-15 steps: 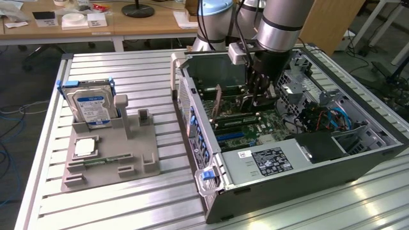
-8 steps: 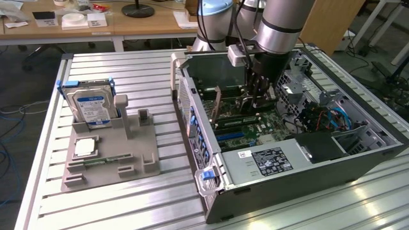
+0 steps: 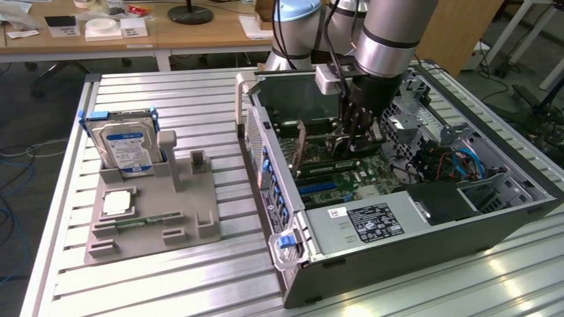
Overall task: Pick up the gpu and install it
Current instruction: 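Insert the gpu into the slot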
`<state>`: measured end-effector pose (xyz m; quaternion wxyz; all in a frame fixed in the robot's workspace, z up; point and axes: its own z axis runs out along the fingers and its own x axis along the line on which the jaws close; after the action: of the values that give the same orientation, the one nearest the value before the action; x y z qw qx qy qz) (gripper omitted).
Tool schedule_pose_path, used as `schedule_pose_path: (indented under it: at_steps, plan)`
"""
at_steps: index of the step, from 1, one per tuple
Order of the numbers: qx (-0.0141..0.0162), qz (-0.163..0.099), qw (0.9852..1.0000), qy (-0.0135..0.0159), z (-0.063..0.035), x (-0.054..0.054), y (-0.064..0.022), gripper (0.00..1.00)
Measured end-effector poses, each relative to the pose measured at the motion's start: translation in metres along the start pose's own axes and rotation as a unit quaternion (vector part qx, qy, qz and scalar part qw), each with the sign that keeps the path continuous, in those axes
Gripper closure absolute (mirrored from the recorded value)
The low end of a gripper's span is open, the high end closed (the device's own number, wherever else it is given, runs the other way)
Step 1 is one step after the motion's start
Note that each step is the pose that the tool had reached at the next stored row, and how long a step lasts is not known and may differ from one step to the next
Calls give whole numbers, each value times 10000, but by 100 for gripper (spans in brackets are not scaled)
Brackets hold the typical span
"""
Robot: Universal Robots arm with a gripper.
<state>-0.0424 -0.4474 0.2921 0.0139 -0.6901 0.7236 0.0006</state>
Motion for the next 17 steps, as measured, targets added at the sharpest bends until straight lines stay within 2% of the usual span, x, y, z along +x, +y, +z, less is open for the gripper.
schedule_pose_path:
  at_steps: [5, 12, 17]
  plan:
    - [0, -1, 10000, 1, 11, 6, 33, 72]
    - [0, -1, 10000, 0, 13, 98, 30, 72]
    - [0, -1, 10000, 1, 24, 107, 82, 72]
